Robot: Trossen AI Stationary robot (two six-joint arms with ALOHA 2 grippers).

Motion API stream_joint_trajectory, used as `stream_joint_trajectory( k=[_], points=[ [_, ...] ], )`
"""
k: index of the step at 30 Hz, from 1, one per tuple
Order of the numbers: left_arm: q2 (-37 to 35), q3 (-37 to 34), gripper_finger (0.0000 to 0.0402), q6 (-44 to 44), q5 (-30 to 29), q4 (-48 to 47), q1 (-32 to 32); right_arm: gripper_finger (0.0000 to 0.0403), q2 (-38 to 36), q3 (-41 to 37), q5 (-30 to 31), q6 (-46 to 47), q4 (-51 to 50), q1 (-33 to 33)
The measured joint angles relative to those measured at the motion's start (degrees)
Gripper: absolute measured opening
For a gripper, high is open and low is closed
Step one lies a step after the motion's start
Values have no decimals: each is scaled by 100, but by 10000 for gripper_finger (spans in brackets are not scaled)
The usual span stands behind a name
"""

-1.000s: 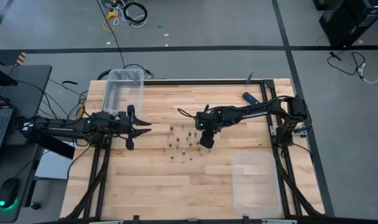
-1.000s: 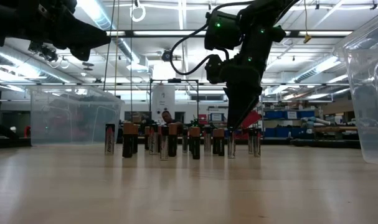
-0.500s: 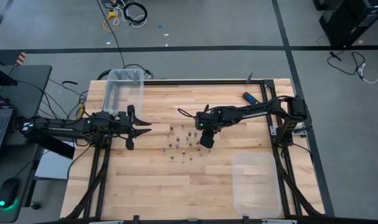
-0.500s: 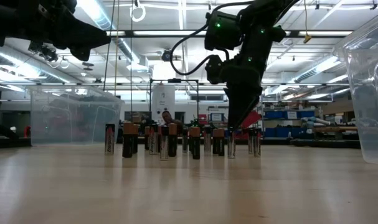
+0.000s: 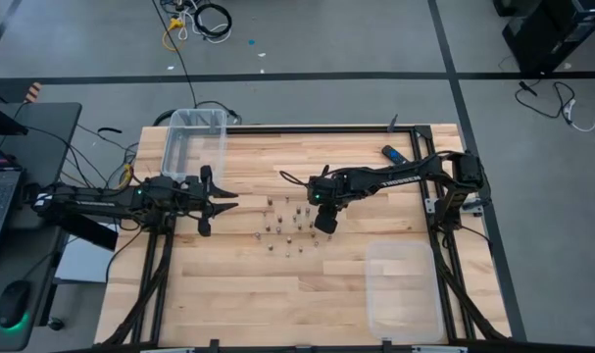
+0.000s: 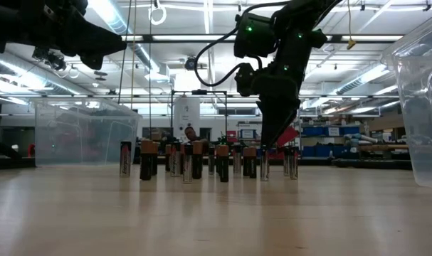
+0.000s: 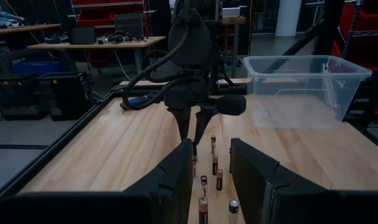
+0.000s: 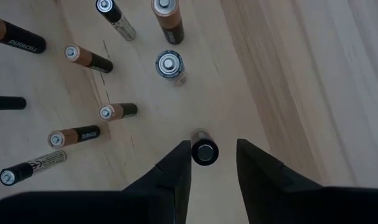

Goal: Sort batteries
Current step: Put the black and copper battery into the top transparent bin, then put the black and silver battery into the bottom transparent bin

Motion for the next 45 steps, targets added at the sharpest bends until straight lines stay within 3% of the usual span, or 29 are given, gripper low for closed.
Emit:
stream_joint_trajectory(
  k=[12,38,45],
  points=[
    [0,0,106,-1,0,-2,0,91,0,0,0,-4,2,0],
    [-1,0,106,-2,2,-2,2,90,0,2,72,-38,87,-67],
    [-1,0,106,-2,0,-2,2,90,0,2,208,326,203,-129]
  ],
)
